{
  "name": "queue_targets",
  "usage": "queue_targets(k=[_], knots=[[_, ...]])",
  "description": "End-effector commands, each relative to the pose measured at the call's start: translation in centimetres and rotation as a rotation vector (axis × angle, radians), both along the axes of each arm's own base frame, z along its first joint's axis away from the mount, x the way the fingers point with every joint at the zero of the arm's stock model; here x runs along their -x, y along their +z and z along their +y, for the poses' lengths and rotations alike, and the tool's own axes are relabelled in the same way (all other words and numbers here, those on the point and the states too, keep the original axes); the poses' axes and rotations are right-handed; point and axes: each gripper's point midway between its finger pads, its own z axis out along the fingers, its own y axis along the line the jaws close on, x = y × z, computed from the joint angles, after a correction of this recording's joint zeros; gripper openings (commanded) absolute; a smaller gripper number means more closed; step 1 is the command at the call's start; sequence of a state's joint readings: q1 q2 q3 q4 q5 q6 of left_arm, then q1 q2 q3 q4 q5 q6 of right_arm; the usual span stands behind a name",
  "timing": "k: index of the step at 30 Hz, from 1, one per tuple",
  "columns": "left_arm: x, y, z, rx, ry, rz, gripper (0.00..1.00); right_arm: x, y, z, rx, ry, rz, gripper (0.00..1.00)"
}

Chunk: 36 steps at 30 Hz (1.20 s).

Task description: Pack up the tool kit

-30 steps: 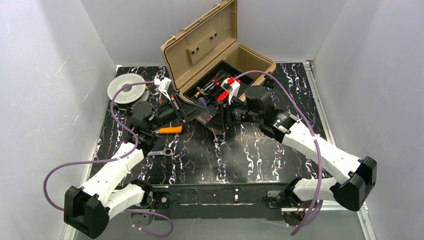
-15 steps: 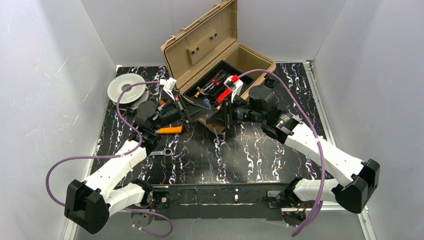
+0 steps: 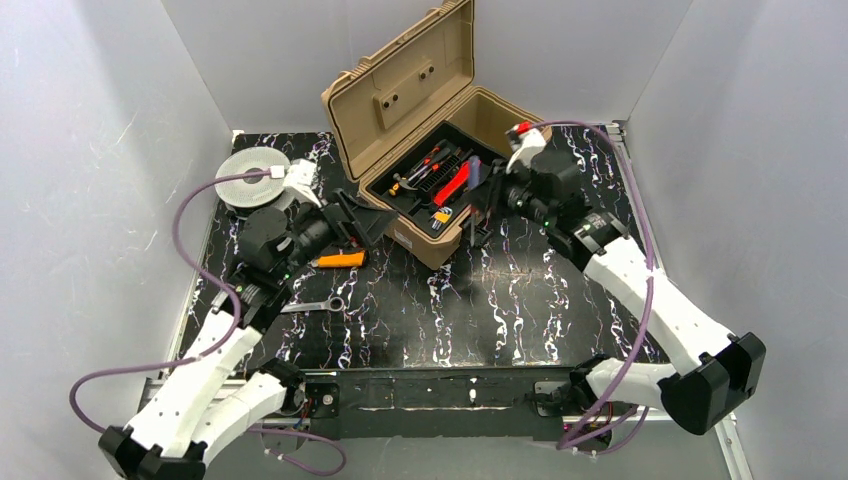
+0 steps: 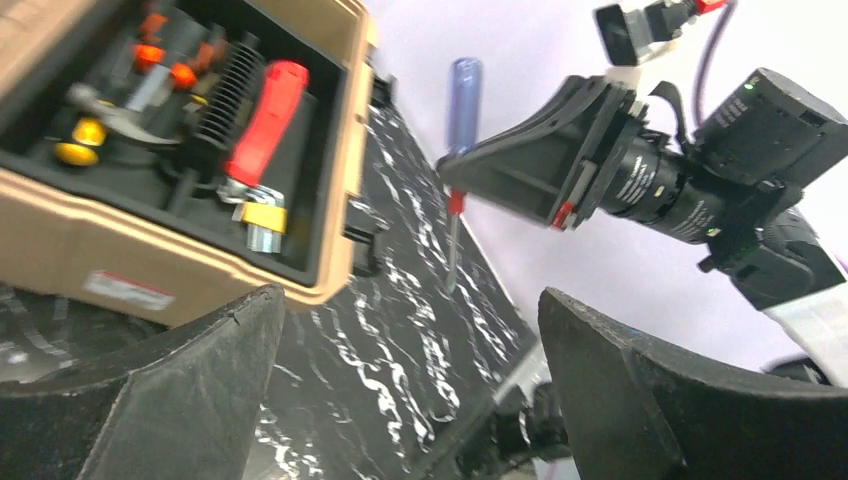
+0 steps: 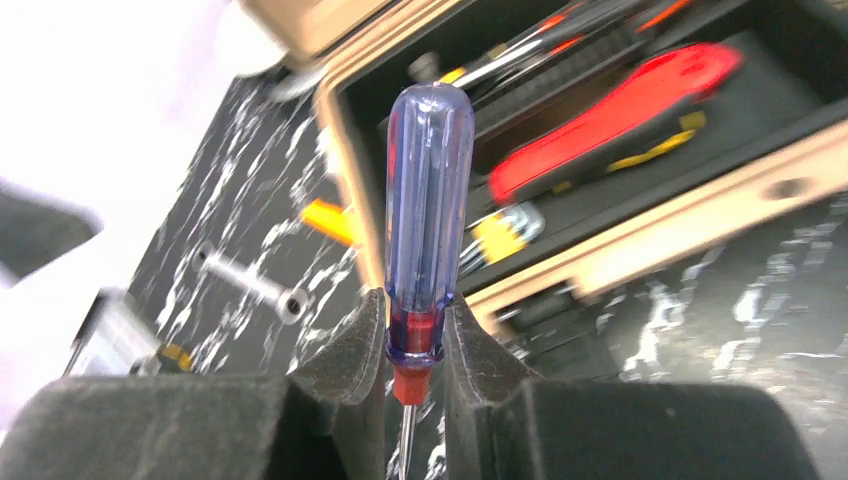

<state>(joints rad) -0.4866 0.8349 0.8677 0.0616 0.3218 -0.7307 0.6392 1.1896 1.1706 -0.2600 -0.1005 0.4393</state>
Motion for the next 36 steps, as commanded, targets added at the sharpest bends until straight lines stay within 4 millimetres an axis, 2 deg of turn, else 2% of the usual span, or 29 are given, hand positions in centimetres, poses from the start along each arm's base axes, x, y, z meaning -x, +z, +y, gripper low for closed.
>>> queue_targets(k=[1,6,9,12,14,15,17,19,22,25,32,33,34,36], knots=[[-0.5,-2.8,4.8,-0.192,0.226,0.031,0.98,-6.6,6.0,-4.1,-0.034,-0.239,-0.211,0.01],[0.5,-4.3,6.0,-0.254,0.245,0.031,0.98,-13.8,8.2,-8.2,0.065,-0.413,-0.321,0.01],[0.7,-4.9,7.8,-0.284,0.320,0.032,0.98,-17.4,8.9,-9.6,0.132,-0.451,-0.407,0.01],[0.8,-5.3,8.9,-0.309,0.365,0.006,0.98,-20.7,9.0,-9.8,0.206,-0.443,-0.485,0.01],[0.9,-5.6,9.5,-0.323,0.390,-0.004,0.98,-22.9,8.4,-9.3,0.258,-0.401,-0.506,0.01],[0.7,-6.0,10.0,-0.333,0.415,0.000,0.98,-24.0,9.0,-9.2,0.286,-0.389,-0.534,0.01],[0.5,-6.8,11.0,-0.352,0.468,0.024,0.98,-26.5,7.5,-8.7,0.340,-0.368,-0.530,0.01],[0.3,-7.5,11.8,-0.374,0.513,0.049,0.98,-28.2,5.9,-8.4,0.396,-0.346,-0.515,0.01],[0.1,-8.2,12.7,-0.399,0.561,0.070,0.98,-30.2,3.5,-8.1,0.456,-0.323,-0.507,0.01],[-0.1,-8.7,13.0,-0.412,0.580,0.076,0.98,-31.3,1.3,-8.2,0.484,-0.314,-0.486,0.01],[-0.4,-9.7,13.2,-0.427,0.597,0.104,0.98,-31.3,-3.3,-7.5,0.471,-0.266,-0.389,0.01],[-0.4,-9.9,13.2,-0.431,0.597,0.113,0.98,-31.3,-3.7,-7.6,0.469,-0.275,-0.367,0.06],[-0.2,-10.4,13.2,-0.437,0.598,0.143,0.98,-31.2,-4.5,-8.4,0.465,-0.317,-0.306,0.48],[0.1,-11.3,13.5,-0.454,0.608,0.195,0.98,-30.3,-3.3,-9.0,0.407,-0.340,-0.261,0.73]])
